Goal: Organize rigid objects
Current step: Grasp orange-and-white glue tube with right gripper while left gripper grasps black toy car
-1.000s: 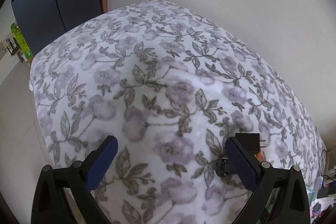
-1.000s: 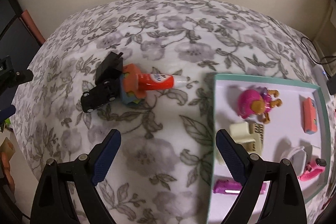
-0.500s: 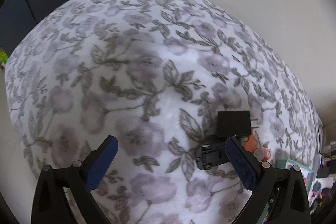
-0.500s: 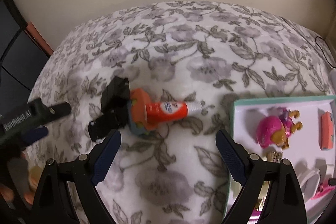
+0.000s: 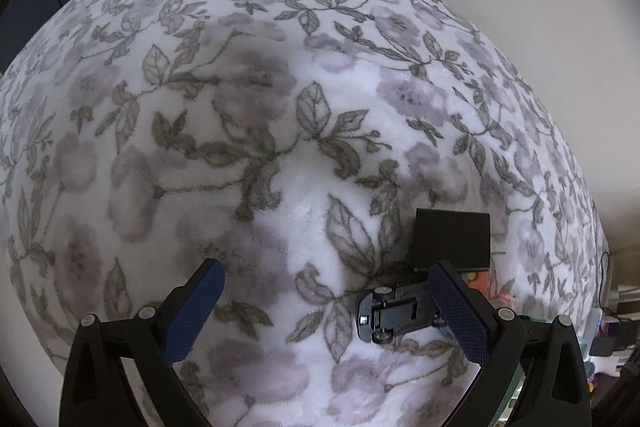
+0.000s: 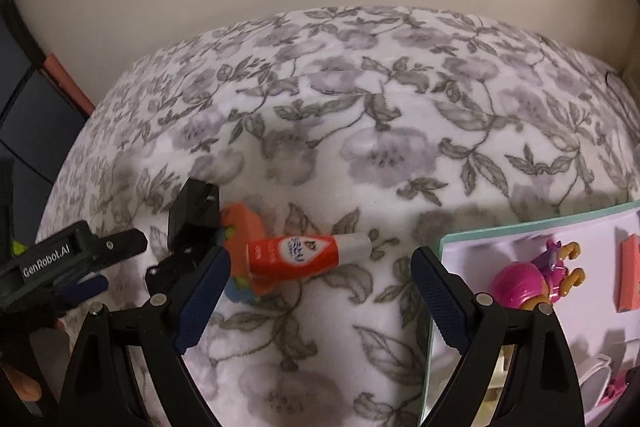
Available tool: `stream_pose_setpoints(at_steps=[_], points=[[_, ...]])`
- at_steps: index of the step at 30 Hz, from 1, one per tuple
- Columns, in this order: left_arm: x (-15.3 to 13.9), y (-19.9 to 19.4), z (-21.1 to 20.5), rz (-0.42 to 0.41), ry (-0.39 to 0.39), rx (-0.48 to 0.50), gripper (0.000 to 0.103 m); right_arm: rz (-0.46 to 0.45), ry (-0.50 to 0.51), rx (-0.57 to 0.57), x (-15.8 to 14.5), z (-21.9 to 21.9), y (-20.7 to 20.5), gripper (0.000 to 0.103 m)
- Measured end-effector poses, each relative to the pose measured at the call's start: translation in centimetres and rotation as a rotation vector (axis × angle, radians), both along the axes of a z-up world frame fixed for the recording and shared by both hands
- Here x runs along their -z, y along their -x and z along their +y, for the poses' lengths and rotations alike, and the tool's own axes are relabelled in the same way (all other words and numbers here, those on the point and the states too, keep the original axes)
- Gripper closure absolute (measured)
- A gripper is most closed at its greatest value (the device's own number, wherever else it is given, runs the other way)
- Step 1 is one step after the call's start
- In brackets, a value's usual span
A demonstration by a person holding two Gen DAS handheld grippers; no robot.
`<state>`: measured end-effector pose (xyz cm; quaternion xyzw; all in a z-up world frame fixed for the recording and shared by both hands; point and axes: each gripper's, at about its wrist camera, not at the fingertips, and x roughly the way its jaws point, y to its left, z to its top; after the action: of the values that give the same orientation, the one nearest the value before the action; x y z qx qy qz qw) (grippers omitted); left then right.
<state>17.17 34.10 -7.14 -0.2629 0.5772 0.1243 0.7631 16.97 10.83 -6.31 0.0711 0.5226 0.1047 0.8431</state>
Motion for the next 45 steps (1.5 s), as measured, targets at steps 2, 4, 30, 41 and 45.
stream_pose_setpoints(at_steps=[2,4,30,41,45], points=[[0.2,-0.3,-0.1,-0.001,0.029,-0.001,0.000,0.010,-0.021,0.005,0.3,-0.2,-0.4,0.011],[0.3,-0.5,-0.5,-0.003,0.045,0.010,0.000,0.018,-0.039,0.001,0.6,-0.1,-0.7,0.011],[1.4,-1.8,-3.6,0.031,0.076,0.077,0.000,0.010,-0.038,-0.032,2.1,0.9,-1.3,0.024],[2.0,-2.5,-5.7,0.031,0.031,0.101,0.000,-0.006,-0.011,-0.038,1.2,-0.1,-1.1,0.024],[2.5,-2.9,-5.7,0.043,-0.014,0.102,0.000,-0.007,-0.008,-0.045,1.1,-0.1,-1.0,0.024]])
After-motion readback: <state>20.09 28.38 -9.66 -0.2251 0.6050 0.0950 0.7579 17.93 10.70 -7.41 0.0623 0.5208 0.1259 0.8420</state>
